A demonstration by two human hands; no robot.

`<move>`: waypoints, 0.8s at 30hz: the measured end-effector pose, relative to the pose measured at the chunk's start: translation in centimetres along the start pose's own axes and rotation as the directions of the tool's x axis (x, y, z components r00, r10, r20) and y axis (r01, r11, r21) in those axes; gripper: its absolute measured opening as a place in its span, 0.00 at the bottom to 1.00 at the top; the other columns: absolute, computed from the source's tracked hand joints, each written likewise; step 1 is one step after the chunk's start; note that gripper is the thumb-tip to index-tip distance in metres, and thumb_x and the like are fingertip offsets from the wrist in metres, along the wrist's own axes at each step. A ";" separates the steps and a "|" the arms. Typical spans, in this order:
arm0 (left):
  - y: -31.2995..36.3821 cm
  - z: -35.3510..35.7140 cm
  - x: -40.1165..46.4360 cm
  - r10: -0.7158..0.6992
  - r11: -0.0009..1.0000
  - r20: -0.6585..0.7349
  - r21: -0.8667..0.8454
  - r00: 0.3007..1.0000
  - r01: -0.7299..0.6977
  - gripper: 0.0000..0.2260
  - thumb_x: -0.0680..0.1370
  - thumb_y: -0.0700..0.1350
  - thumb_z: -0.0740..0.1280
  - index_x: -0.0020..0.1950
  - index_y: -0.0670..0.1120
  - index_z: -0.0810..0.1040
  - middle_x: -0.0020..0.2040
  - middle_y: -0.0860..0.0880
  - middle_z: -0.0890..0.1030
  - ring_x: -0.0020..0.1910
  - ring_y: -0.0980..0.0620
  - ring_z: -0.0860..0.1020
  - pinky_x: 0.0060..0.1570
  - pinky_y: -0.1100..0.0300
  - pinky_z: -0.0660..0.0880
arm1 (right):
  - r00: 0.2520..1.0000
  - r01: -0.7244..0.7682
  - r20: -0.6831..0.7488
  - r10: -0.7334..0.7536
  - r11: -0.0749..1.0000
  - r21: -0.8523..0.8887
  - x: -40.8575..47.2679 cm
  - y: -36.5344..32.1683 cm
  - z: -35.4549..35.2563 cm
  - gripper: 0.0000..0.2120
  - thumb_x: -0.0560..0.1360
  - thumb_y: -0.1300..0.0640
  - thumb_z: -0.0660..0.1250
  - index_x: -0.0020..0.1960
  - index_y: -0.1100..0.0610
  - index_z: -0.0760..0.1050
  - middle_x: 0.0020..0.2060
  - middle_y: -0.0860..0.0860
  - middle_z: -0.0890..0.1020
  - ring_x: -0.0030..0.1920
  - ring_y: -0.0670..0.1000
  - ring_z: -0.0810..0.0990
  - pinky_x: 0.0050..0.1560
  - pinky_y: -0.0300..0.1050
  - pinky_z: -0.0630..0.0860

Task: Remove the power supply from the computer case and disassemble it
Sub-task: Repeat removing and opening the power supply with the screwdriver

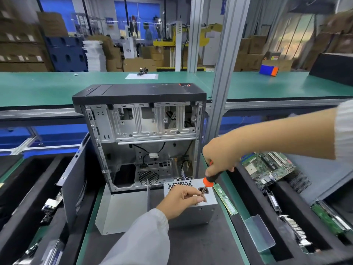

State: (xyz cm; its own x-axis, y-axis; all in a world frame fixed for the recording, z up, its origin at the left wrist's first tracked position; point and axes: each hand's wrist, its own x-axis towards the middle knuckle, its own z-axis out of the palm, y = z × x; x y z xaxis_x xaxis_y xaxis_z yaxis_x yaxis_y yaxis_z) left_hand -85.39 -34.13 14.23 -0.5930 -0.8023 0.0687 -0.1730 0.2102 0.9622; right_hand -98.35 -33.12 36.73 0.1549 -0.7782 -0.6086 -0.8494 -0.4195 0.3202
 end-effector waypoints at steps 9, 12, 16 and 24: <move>0.4 -0.4 -0.1 0.014 0.999 -0.032 -0.034 0.999 -0.015 0.09 0.78 0.42 0.70 0.45 0.55 0.86 0.39 0.60 0.83 0.39 0.63 0.77 0.45 0.68 0.73 | 0.923 0.055 -0.327 -0.202 0.911 -0.408 -0.2 -1.1 0.4 0.29 0.73 0.35 0.63 0.59 0.58 0.66 0.47 0.52 0.75 0.38 0.54 0.76 0.26 0.43 0.62; 0.4 -0.4 -0.1 0.011 0.999 -0.032 -0.036 0.999 -0.012 0.08 0.77 0.42 0.71 0.44 0.55 0.86 0.37 0.59 0.82 0.38 0.62 0.77 0.44 0.69 0.73 | 0.985 0.033 -0.156 -0.073 0.969 -0.246 -0.4 -1.0 -0.7 0.29 0.79 0.35 0.49 0.52 0.59 0.74 0.41 0.55 0.82 0.38 0.54 0.79 0.29 0.43 0.65; 0.3 -0.5 -0.1 -0.024 0.997 -0.039 -0.078 0.999 0.020 0.06 0.76 0.43 0.73 0.43 0.55 0.86 0.30 0.59 0.79 0.30 0.62 0.74 0.40 0.69 0.72 | 0.937 0.120 -0.281 -0.208 0.946 -0.301 -0.4 -1.2 0.3 0.11 0.81 0.48 0.58 0.54 0.55 0.70 0.47 0.53 0.74 0.44 0.55 0.76 0.37 0.46 0.70; 0.5 0.0 -0.3 0.017 0.997 -0.031 -0.069 0.999 -0.019 0.09 0.77 0.42 0.71 0.46 0.57 0.86 0.35 0.62 0.82 0.39 0.66 0.78 0.42 0.72 0.72 | 0.947 0.122 -0.299 -0.120 0.992 -0.013 -0.7 -0.4 1.4 0.28 0.71 0.32 0.62 0.55 0.56 0.71 0.43 0.52 0.77 0.32 0.48 0.74 0.27 0.39 0.64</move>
State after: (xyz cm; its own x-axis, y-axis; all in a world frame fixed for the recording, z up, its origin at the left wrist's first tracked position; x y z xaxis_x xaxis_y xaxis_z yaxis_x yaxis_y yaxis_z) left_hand -85.32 -33.80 14.68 -0.5709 -0.8157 0.0934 -0.1071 0.1867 0.9766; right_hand -98.85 -31.73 35.97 0.3997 -0.8258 -0.3979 -0.8176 -0.5174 0.2525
